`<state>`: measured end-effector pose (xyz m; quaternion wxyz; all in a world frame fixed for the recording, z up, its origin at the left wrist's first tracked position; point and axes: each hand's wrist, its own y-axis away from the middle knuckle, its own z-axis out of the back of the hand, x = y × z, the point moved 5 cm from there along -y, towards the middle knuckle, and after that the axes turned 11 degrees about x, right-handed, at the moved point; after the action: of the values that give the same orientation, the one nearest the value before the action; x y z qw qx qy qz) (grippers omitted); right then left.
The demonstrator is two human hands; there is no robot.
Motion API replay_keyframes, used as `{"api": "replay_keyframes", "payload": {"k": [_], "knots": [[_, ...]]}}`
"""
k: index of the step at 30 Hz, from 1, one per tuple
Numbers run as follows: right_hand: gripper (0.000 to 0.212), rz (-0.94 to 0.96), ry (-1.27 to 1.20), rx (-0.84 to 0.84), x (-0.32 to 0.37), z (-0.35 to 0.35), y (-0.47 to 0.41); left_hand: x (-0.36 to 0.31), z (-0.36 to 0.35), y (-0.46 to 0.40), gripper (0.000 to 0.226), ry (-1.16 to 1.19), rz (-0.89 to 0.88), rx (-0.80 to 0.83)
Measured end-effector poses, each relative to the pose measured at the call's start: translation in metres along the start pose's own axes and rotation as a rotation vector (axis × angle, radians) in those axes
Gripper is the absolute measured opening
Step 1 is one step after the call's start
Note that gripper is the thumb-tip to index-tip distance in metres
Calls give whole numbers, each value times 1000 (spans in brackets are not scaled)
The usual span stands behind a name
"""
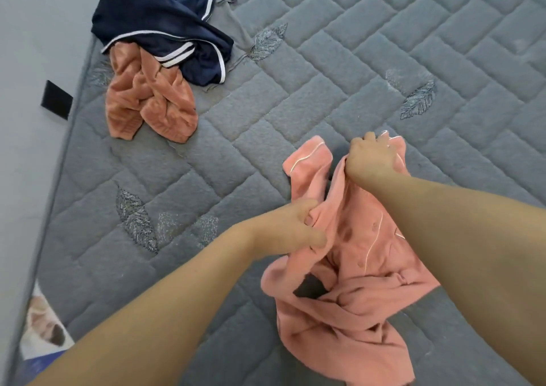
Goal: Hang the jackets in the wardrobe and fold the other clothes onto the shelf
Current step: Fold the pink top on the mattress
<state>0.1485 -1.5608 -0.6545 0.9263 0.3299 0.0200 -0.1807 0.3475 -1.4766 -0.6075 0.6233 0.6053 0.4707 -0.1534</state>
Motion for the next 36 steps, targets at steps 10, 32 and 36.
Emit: {"api": "replay_keyframes", "payload": {"k": [10,32,36], "knots": [[43,-110,129,50,12,3,-4,43,46,6,33,174,222,2],[36,4,-286,-108,44,8,-18,164,195,263,43,347,199,-1864],[36,77,-381,-247,62,32,-28,168,189,251,49,301,673,-1788]]}}
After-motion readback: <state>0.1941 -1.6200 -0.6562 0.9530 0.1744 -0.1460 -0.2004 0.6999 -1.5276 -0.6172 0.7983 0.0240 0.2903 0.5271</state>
